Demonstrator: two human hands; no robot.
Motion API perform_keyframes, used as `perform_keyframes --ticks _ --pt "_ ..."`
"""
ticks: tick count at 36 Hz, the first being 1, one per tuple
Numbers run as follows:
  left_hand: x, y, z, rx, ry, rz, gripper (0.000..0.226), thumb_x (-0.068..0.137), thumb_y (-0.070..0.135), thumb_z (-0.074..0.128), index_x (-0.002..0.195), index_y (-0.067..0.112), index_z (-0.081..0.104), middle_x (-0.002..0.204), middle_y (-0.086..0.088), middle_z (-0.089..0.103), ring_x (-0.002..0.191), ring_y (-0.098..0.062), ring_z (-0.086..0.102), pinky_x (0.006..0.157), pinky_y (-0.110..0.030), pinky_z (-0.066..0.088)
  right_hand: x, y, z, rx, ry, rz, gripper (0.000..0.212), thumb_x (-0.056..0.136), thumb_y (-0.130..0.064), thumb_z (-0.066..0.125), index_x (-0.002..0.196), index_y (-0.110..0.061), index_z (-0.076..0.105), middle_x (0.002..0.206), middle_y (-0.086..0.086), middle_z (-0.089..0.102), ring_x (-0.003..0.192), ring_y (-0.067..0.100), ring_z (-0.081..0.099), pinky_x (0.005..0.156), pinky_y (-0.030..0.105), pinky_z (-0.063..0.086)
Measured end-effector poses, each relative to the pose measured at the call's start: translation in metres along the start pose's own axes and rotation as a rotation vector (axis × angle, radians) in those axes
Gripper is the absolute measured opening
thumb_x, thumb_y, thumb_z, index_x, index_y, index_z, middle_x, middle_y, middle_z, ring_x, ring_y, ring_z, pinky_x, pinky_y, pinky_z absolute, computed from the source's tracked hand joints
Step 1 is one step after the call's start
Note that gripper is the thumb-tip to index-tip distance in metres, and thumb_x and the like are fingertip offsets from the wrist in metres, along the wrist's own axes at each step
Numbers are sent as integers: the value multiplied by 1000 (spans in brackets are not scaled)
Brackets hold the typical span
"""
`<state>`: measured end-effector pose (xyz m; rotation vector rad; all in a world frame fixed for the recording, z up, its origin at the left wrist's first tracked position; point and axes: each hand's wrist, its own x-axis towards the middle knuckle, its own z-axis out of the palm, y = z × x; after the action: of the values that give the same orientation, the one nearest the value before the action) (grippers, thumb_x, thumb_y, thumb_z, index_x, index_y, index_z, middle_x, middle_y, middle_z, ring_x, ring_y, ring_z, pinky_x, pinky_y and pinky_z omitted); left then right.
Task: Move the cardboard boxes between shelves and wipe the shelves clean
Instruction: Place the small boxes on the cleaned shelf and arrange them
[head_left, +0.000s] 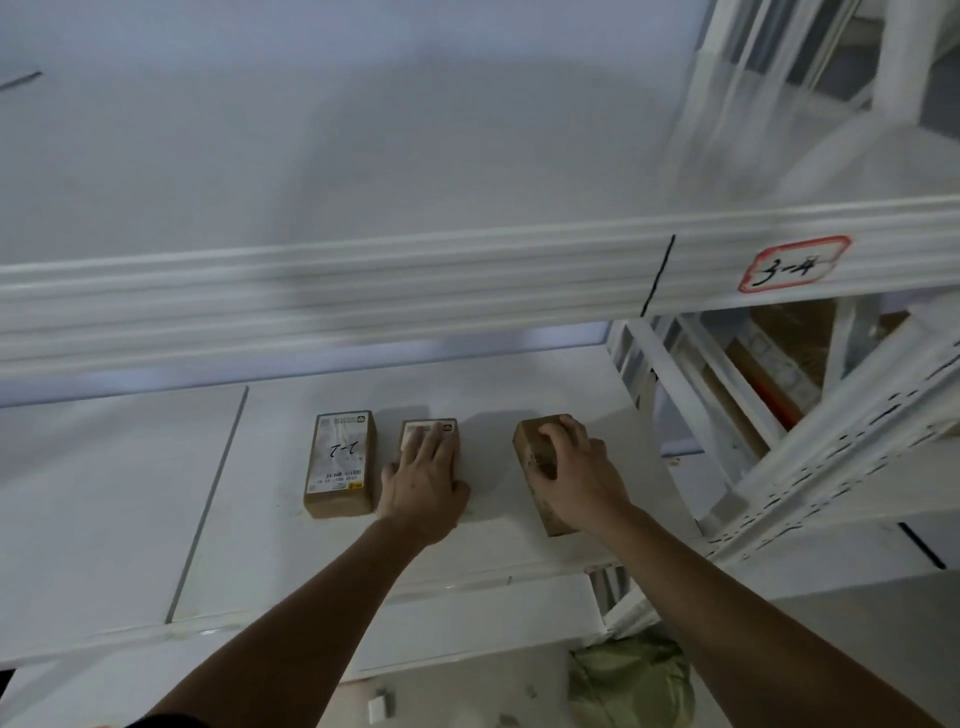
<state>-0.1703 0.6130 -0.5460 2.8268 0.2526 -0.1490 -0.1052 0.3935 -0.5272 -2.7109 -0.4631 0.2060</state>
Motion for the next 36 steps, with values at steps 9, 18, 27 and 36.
perform_keyframes --ticks 9,18,27,36 --pt "-48 16 -47 -75 69 132 74 98 39 51 163 29 16 171 7 7 158 -18 -1 119 -58 24 -49 -6 -36 -15 50 43 59 95 -51 57 147 -29 39 159 -2 25 125 33 44 101 45 49" --pt "-79 33 -64 -6 82 317 74 96 42 51 161 28 19 170 5 13 157 -19 8 114 -53 35 -132 -4 -64 27 137 210 58 94 -48 58 146 -30 39 156 -4 31 125 35 46 101 47 49" --pt "-117 116 -59 41 8 504 73 97 41 48 162 28 17 170 6 11 156 -18 10 115 -48 34 -235 51 -97 17 229 373 58 94 -49 56 146 -30 40 154 -3 31 118 35 48 99 46 48" --pt "-162 249 -31 29 -34 714 74 98 45 45 163 31 11 170 10 8 156 -16 4 119 -47 27 -336 151 -143 54 259 548 70 86 -64 42 148 -33 34 157 -3 27 127 33 44 109 46 41"
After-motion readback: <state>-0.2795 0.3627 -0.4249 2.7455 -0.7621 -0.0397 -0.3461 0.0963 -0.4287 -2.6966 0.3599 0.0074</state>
